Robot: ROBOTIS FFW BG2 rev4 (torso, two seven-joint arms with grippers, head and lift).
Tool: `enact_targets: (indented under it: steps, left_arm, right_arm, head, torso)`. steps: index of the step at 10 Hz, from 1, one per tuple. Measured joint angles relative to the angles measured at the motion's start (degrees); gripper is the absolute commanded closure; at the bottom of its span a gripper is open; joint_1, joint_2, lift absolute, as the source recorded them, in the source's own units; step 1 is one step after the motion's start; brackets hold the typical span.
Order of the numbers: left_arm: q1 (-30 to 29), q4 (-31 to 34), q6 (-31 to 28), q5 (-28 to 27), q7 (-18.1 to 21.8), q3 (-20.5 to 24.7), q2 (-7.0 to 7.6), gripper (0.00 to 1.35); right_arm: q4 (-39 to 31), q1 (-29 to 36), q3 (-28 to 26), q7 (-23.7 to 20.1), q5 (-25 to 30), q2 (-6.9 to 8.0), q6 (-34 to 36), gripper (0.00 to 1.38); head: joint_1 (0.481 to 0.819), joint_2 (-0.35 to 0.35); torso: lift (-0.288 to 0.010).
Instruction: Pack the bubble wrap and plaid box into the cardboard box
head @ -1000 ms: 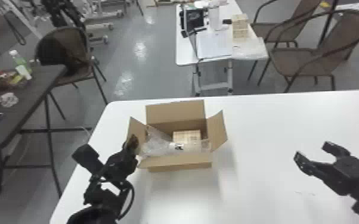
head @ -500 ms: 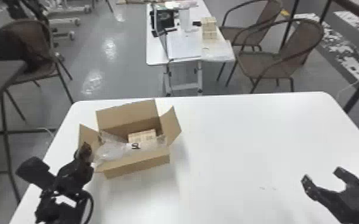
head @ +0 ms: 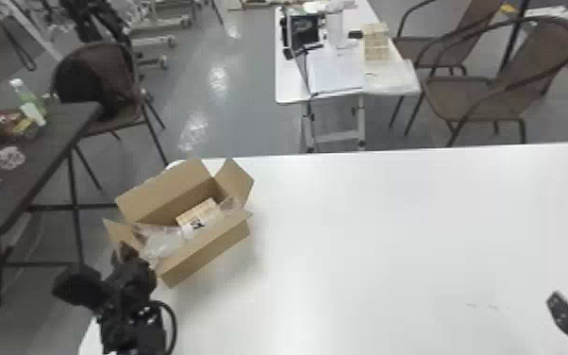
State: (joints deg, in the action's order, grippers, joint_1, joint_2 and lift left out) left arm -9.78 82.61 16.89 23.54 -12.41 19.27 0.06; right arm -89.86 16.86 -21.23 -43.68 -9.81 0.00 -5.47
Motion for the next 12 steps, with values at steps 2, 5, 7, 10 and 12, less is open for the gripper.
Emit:
enact_targets:
  steps: [2,5,7,10,12]
  left_arm:
    - [2.74,-4.16,3.81,-0.97,-8.00,0.36,0.34,1.19]
    - [3.78,-6.09,5.82,-3.33,-16.78,0.06,0.80,0.18]
    - [1.93,-5.80,10.00,-3.44,-16.56,-2.07,1.80,0.15]
    - [-6.11,4.33,14.26,-9.51,-15.17,-7.95,3.24,0.18]
    - [-11.24,9.41,17.78,-12.73,-8.28,-12.03,3.25,0.18]
  right_arm:
    - [0.24,-0.39,0.05,-0.24,-0.06,0.00,0.36,0.12]
    - [0.77,-1.34,0.07,-0.44,0.36,0.00,0.54,0.12]
    - [0.77,-1.55,0.06,-0.45,0.46,0.00,0.53,0.12]
    - [-0.21,-1.04,0.05,-0.49,0.24,0.00,0.54,0.12]
    - [-2.18,0.18,0.04,-0.43,0.92,0.00,0.35,0.12]
  head:
    - [0.695,0.276]
    - [0.695,0.316]
    - [0.695,0.310]
    - [0.695,0.246]
    - [0.695,0.176]
  torso:
    - [-0.044]
    - [-0.044]
    - [-0.044]
    - [-0.044]
    - [-0.044]
